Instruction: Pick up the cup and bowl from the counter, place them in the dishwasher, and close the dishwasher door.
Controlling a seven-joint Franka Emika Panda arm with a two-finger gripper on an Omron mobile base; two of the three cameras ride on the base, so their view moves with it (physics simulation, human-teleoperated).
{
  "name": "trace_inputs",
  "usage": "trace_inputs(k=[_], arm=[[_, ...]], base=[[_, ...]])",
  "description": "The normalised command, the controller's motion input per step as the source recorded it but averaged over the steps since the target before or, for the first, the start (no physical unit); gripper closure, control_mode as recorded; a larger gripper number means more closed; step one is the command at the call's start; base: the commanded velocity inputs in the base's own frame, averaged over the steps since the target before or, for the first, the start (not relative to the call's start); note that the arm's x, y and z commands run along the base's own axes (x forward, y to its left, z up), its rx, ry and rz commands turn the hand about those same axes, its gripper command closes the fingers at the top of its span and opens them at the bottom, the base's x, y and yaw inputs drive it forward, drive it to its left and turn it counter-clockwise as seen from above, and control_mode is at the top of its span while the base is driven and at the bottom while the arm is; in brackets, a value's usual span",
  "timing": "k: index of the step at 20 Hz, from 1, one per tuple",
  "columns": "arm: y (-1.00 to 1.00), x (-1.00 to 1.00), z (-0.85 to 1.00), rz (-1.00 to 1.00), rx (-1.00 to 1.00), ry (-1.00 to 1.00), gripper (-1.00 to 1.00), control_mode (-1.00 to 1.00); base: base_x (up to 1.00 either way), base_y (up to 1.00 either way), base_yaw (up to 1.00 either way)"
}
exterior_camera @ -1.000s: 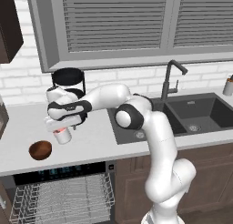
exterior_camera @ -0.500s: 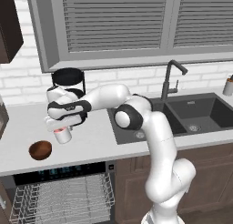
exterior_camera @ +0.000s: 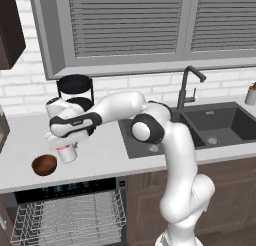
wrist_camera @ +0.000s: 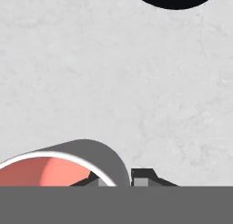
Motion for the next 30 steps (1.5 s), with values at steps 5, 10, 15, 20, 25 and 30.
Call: trace_inputs(k=[5,10,15,20,25,30], arm=[[-0.52,-1.00,0.04,-0.07,0.18,-0.25,1.00,-1.00],[-0.47,-1.00,0.15,-0.11,0.24,-0.31,1.00,-1.00],[0.14,-1.00,0.33,-0.02,0.22,-0.21,1.00,-1.00],[0.39,-1.00,0.23,0.00,0.09,-0.03,1.00,-1.00],[0.14,-0.34,-0.38,0.00,0.14,0.00,1.00,-1.00],[0.18,-0.01,-0.64,0.00,0.10,0.01,1.00,-1.00]], base=[[0.00,0.00,0.00],[0.00,0.00,0.00],[0.00,0.00,0.00],[0.00,0.00,0.00],[0.00,0.00,0.00],[0.00,0.00,0.00]])
